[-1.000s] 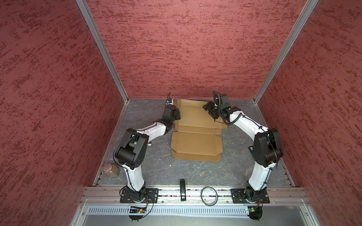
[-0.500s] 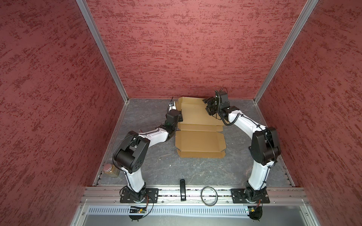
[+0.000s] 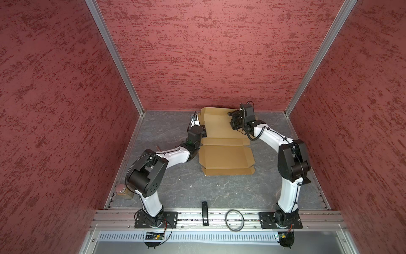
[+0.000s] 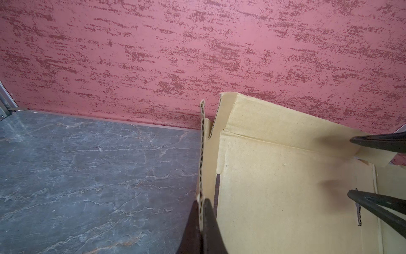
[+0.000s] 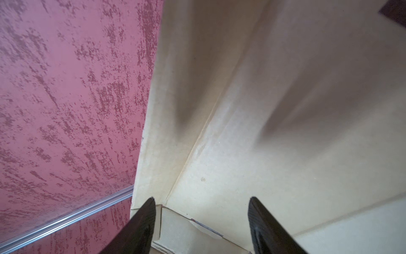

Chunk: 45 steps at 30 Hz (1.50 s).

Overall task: Assemble paper box
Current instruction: First fold the bottom flaps of a flat cardboard box at the center of the table.

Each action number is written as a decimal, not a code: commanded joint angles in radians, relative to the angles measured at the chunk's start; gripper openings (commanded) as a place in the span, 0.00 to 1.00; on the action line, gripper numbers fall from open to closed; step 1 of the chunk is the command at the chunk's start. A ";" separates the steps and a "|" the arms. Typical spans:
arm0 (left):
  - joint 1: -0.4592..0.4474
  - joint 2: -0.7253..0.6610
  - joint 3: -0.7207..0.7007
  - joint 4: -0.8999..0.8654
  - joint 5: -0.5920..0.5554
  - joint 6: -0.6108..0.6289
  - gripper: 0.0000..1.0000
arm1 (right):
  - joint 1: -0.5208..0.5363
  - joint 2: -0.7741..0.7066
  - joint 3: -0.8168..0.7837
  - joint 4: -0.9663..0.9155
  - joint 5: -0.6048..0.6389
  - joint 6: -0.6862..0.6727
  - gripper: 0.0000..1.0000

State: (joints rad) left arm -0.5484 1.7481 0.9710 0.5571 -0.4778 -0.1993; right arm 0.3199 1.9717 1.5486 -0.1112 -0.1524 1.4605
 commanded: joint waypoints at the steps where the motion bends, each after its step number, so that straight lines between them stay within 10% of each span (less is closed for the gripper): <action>1: -0.007 -0.032 -0.014 0.044 -0.019 0.023 0.04 | -0.016 0.005 0.020 0.066 0.047 0.079 0.68; 35: -0.077 -0.004 -0.021 0.193 -0.085 0.186 0.03 | -0.059 0.121 0.201 -0.059 0.071 0.093 0.66; 45: -0.079 0.012 -0.013 0.200 -0.097 0.188 0.03 | -0.060 0.125 0.197 -0.041 0.062 0.098 0.49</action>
State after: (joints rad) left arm -0.6239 1.7489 0.9497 0.7078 -0.5591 -0.0231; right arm 0.2646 2.0785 1.7142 -0.1459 -0.1265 1.4960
